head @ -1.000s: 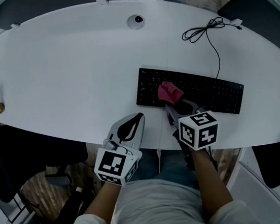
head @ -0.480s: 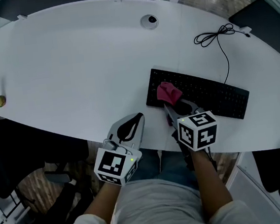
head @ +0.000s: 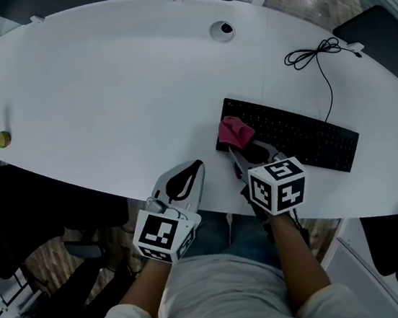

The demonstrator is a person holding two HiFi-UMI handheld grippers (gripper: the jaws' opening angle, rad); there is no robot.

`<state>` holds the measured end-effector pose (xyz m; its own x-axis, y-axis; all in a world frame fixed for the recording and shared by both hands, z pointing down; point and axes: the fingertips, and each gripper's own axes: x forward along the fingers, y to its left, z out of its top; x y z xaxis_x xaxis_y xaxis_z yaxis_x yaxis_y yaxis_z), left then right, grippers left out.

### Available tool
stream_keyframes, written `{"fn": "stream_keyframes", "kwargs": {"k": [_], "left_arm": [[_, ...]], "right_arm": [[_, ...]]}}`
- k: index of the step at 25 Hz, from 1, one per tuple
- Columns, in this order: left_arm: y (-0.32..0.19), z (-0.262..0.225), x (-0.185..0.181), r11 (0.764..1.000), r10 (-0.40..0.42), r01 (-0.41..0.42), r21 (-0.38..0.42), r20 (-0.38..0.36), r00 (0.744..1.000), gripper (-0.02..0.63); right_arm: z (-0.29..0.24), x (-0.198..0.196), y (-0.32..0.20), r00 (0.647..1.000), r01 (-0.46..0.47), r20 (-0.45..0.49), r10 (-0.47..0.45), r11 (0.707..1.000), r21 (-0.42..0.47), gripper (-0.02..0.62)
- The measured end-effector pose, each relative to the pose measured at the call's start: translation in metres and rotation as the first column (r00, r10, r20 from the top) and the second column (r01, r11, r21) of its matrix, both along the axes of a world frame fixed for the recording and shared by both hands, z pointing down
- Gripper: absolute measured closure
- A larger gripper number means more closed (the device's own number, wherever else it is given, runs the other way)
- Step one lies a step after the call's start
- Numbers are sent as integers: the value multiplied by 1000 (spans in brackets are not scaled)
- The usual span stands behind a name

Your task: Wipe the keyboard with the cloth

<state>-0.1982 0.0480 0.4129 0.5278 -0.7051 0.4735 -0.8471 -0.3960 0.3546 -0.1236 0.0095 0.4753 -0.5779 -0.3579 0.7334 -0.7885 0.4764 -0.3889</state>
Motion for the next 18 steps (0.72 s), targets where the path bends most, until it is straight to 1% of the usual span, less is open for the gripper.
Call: {"fn": "stream_keyframes", "kwargs": {"k": [8,18], "left_arm": [[2,1,-9,1000,-15,15,-5,3,1000,595],[1,-1,-12,1000,-21,21,-2,1,1000,595]], "right_arm": [[0,-22,2,999,40,19,-40,999,-4,525],[0,-36,4,997,61,39,-60,998,-16,525]]}}
